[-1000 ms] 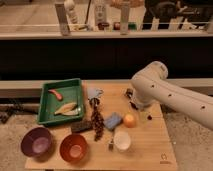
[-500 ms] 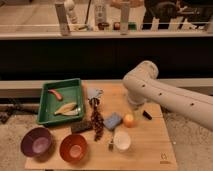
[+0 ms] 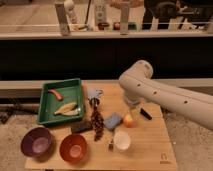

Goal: Place pepper in red bowl

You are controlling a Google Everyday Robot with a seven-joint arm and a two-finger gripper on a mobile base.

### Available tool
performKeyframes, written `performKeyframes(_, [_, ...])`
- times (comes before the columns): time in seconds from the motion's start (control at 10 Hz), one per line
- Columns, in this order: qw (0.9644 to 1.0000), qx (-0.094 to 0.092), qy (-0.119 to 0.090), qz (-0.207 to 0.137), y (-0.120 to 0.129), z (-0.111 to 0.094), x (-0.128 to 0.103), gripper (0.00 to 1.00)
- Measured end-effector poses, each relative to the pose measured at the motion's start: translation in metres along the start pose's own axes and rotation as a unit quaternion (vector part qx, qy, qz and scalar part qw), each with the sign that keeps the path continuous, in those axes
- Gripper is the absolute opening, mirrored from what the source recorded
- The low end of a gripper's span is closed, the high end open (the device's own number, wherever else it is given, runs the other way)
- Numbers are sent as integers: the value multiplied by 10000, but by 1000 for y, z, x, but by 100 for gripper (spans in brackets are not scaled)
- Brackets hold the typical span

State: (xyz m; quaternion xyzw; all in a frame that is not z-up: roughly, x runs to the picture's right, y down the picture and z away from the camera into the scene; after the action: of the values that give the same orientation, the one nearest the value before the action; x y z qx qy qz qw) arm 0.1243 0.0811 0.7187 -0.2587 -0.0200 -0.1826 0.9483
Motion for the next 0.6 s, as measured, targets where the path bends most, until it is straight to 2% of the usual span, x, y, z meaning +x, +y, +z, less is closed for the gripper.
performKeyframes(0.6, [9994, -11, -24, -340, -16, 6, -17, 80])
